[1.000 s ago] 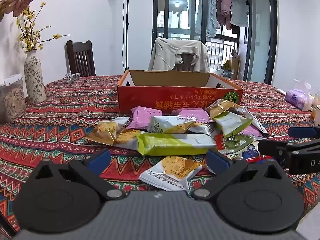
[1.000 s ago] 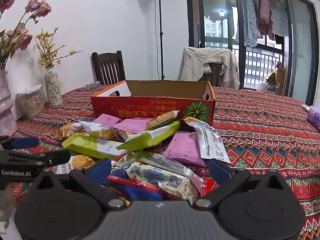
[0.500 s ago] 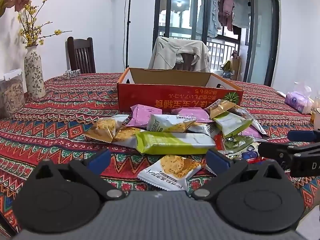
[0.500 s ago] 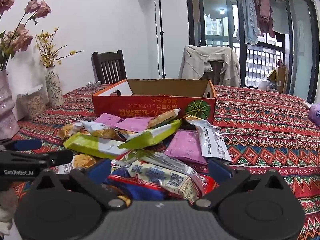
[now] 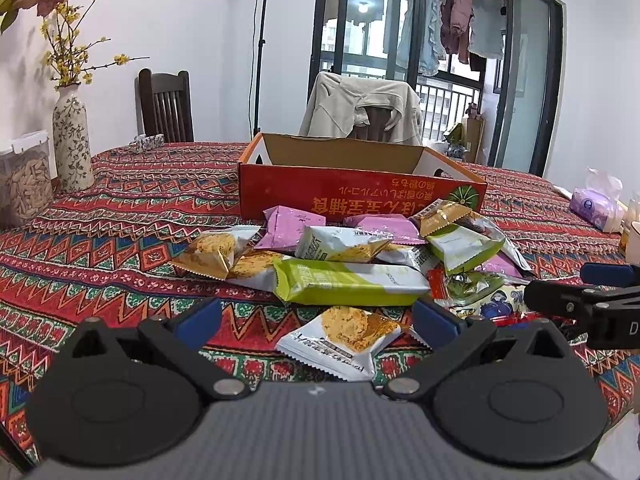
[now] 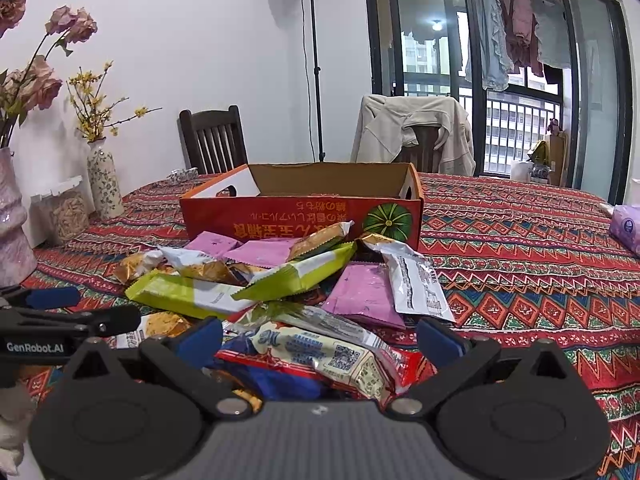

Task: Organize snacks

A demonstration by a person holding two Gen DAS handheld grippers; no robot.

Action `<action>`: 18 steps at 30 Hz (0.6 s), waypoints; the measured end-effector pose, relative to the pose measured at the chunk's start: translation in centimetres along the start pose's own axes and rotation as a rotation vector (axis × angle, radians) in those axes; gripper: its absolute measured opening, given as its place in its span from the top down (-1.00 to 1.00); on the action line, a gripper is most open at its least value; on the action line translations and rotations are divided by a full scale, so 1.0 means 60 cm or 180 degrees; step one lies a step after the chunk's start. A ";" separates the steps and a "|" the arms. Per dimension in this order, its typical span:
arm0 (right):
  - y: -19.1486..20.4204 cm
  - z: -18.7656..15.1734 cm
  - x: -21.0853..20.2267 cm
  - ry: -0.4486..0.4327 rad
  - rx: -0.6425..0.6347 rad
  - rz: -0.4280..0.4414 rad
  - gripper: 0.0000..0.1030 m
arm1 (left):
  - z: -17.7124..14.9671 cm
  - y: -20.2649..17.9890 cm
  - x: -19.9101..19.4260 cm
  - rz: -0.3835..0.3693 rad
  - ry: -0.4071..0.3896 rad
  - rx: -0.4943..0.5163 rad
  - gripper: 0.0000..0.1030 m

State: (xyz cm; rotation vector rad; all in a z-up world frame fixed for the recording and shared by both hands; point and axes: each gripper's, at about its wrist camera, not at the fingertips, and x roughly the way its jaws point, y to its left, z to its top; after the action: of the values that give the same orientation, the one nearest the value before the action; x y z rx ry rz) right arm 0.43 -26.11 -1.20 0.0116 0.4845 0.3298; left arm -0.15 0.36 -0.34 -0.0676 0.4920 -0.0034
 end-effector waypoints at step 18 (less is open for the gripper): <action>-0.004 0.000 -0.005 -0.0010 0.0028 -0.0042 -1.00 | 0.000 0.002 -0.004 -0.0017 -0.0018 -0.0037 -1.00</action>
State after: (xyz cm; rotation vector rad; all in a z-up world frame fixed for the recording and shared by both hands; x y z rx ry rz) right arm 0.26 -26.45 -1.10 0.0174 0.4827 0.3145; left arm -0.39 0.45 -0.24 -0.0802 0.4862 -0.0057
